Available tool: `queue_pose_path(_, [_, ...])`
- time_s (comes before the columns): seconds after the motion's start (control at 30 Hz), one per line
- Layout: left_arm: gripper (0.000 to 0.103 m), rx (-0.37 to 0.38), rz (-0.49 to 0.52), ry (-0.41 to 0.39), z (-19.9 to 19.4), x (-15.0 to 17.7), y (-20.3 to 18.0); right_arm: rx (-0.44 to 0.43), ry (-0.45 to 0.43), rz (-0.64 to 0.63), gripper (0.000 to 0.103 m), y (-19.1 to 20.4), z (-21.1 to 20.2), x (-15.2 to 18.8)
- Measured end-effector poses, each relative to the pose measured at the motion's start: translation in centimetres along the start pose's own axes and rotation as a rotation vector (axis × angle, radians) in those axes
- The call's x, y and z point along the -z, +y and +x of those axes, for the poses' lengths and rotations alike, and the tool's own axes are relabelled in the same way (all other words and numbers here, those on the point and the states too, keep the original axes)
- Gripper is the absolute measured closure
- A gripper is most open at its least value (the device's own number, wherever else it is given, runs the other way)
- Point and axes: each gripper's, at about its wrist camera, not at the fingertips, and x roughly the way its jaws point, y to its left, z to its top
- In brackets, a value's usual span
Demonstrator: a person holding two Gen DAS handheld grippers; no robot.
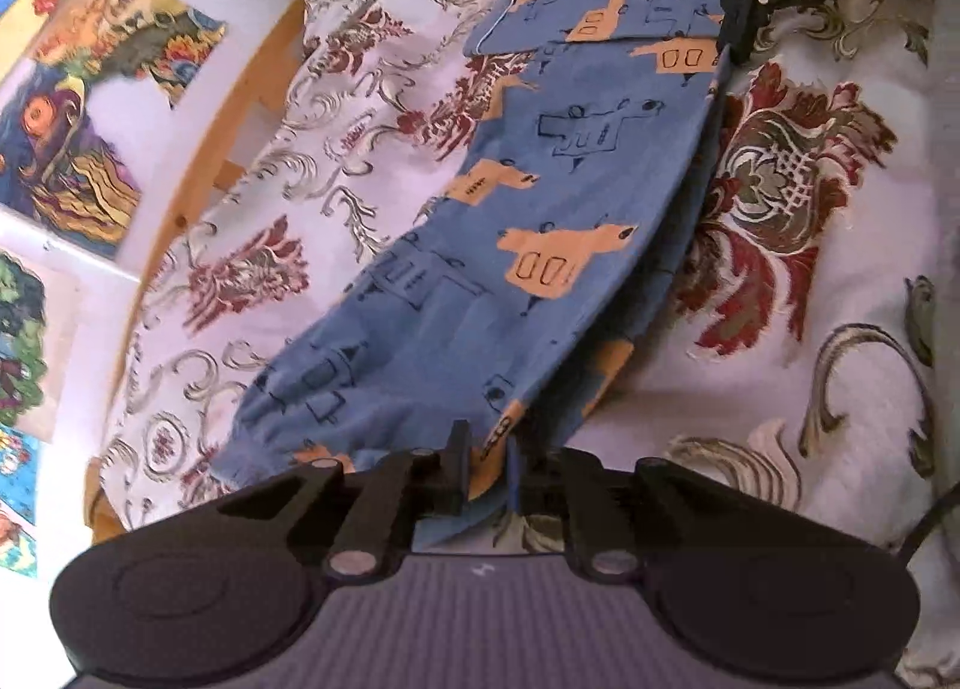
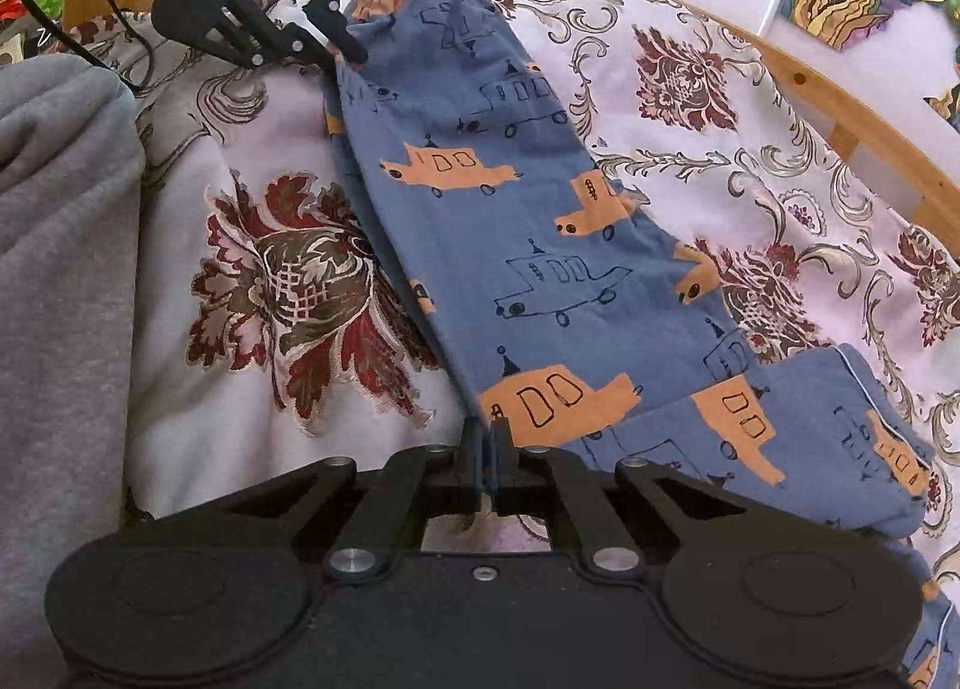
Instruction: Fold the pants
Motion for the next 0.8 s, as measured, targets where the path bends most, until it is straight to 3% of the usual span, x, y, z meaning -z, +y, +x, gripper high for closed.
queue_pose_path(0.03, [0.080,0.012,-0.012,0.005,-0.2,0.0,0.3,-0.005,-0.004,0.008,0.092,-0.1,-0.1,0.0])
queue_pose_path(0.07, [0.074,0.026,-0.033,0.003,-0.4,0.0,0.7,-0.005,-0.008,0.018,0.081,-0.1,-0.4,0.0])
queue_pose_path(0.1, [0.056,0.036,-0.061,-0.003,-0.9,-0.2,1.1,-0.005,-0.017,0.028,0.064,-0.2,-0.9,-0.1])
queue_pose_path(0.13, [0.039,0.048,-0.099,-0.009,-1.4,-0.4,1.7,0.000,-0.031,0.040,0.054,-0.4,-1.4,-0.1])
queue_pose_path(0.2, [0.027,0.077,-0.167,-0.024,-2.5,-0.9,2.8,0.010,-0.063,0.079,0.026,-1.1,-3.0,-0.1])
queue_pose_path(0.3, [0.011,0.111,-0.294,-0.045,-4.3,-2.6,4.6,0.055,-0.108,0.138,0.004,-2.7,-5.2,0.0])
queue_pose_path(0.37, [0.000,0.127,-0.416,-0.085,-5.3,-4.3,6.0,0.133,-0.132,0.167,0.001,-3.9,-6.6,0.2])
queue_pose_path(0.47, [0.000,0.146,-0.643,-0.137,-5.7,-7.7,7.1,0.225,-0.108,0.184,0.001,-6.8,-7.6,0.4])
queue_pose_path(0.57, [0.000,0.267,-0.858,-0.153,-4.1,-10.9,6.9,0.253,-0.084,0.161,0.001,-10.4,-8.6,1.1])
queue_pose_path(0.67, [0.000,0.417,-1.034,-0.160,-1.4,-13.2,5.4,0.220,-0.019,0.179,0.001,-15.3,-9.0,1.0])
queue_pose_path(0.8, [0.000,0.516,-1.248,-0.112,2.4,-15.2,2.6,0.110,0.097,0.332,0.001,-21.1,-7.7,-0.5])
